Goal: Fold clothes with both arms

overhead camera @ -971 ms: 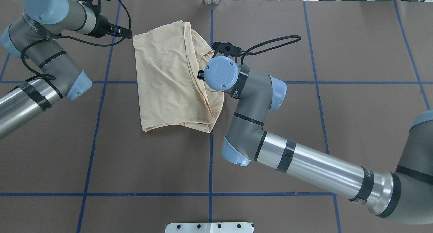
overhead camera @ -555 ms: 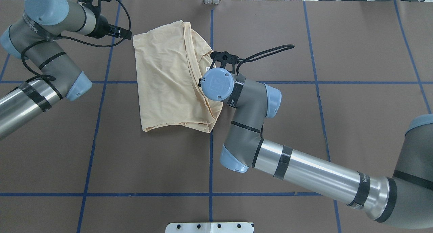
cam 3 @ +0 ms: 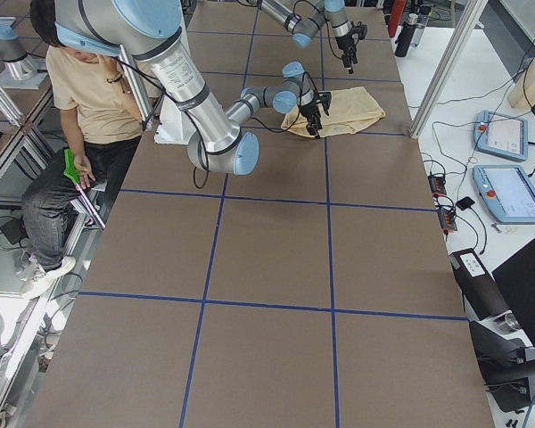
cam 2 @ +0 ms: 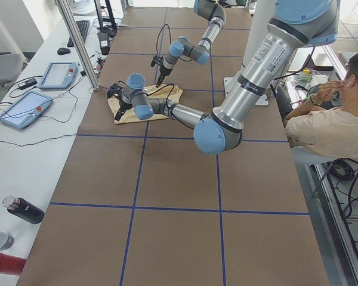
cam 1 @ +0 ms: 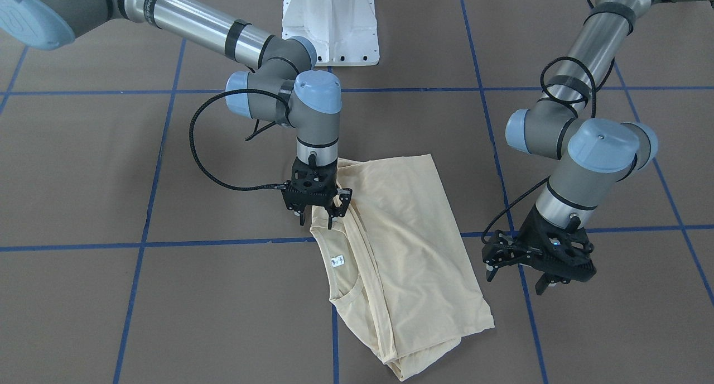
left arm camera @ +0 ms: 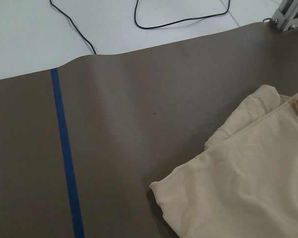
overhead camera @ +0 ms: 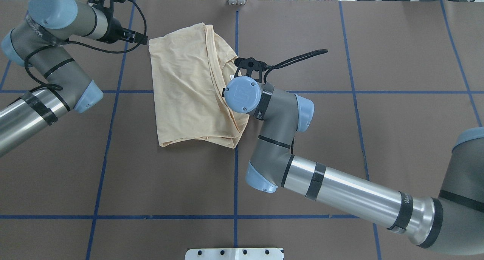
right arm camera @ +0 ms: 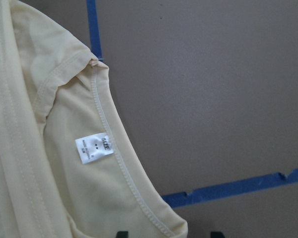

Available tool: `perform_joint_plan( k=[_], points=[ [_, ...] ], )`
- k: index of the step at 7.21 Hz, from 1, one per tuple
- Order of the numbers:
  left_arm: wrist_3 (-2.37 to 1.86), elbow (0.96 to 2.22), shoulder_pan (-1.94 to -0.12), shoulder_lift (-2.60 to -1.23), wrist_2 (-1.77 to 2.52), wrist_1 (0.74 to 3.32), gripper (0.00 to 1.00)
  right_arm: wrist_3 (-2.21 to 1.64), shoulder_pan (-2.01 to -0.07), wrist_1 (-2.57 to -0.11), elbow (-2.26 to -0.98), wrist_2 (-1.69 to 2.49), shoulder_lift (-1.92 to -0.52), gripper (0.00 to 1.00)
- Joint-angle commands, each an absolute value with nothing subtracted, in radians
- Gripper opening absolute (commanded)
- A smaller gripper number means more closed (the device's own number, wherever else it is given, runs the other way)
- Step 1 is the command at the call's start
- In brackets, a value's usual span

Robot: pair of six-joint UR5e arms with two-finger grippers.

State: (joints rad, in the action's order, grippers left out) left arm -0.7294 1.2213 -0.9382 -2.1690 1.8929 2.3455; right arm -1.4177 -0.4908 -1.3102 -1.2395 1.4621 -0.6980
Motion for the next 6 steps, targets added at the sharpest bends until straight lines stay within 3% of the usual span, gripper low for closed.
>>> perform_joint_plan(
  k=[1, 2, 3, 5, 6],
  points=[
    [-0.73, 1.221, -0.937, -2.169, 1.893, 2.345, 1.0, -1.417, -0.489, -1.31, -1.238, 1.462, -0.696, 0.5],
    [-0.729, 1.221, -0.936, -2.169, 1.893, 2.347, 1.0, -1.417, -0.489, -1.31, -1.238, 1.462, -0.695, 0.48],
    [-0.729, 1.221, -0.934, -2.169, 1.893, 2.347, 1.0, -1.417, -0.489, -1.309, -1.233, 1.462, -0.695, 0.37],
    [-0.727, 1.223, -0.934, -2.161, 1.893, 2.347, 1.0, -1.416, -0.488, -1.308, -1.233, 1.462, -0.698, 0.0],
    [-0.73, 1.223, -0.934, -2.161, 1.893, 2.353, 1.0, -1.414, -0.488, -1.31, -1.235, 1.463, -0.698, 0.0]
  ],
)
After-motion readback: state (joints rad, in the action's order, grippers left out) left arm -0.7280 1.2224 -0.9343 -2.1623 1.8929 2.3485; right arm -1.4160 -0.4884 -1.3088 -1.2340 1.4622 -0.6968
